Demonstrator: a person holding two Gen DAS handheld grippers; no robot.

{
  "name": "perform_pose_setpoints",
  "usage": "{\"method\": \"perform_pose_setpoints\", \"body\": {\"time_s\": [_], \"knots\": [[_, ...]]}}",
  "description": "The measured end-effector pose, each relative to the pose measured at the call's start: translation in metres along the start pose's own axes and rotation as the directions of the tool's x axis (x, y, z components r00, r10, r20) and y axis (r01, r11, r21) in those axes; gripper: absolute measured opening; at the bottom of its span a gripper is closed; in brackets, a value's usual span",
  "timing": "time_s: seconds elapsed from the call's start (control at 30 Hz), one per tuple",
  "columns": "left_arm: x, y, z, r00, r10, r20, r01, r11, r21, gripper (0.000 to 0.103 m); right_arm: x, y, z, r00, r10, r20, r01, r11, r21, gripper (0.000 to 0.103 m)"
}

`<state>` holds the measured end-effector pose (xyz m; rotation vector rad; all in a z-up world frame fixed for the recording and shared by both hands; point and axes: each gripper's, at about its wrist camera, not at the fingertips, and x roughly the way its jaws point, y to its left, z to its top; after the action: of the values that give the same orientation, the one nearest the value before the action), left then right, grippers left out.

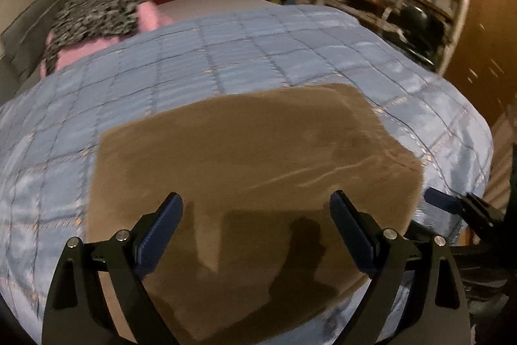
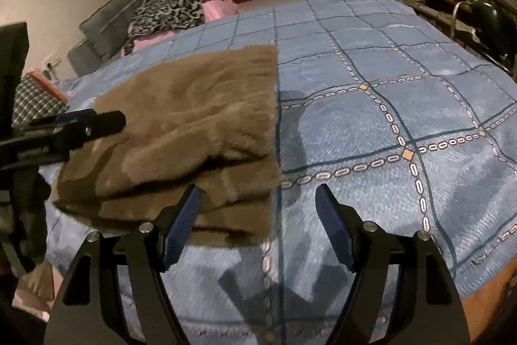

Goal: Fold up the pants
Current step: 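Grasp the pants edge with the right tool and lift it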

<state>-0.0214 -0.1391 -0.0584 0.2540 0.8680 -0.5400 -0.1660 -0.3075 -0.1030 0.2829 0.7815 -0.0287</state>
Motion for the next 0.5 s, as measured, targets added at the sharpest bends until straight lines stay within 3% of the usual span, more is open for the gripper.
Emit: {"method": "perform_pose_setpoints", "body": {"time_s": [0.17, 0.3, 0.5], "knots": [[0.026, -0.027, 0.004, 0.995, -0.083, -0.054, 0.086, 0.995, 0.057, 0.091, 0.012, -0.004, 0.011, 1.0, 0.0, 0.024, 0.0, 1.0, 0.022, 0.075], [0.038, -0.036, -0.01, 0.993, -0.084, -0.079, 0.091, 0.992, 0.083, 0.092, 0.024, -0.01, 0.001, 1.0, 0.003, -0.024, -0.002, 1.0, 0.024, 0.079], [0.034, -0.034, -0.02, 0.993, -0.098, -0.066, 0.104, 0.99, 0.098, 0.092, -0.002, -0.024, 0.004, 0.999, 0.037, -0.002, -0.037, 0.999, 0.036, 0.079]]}}
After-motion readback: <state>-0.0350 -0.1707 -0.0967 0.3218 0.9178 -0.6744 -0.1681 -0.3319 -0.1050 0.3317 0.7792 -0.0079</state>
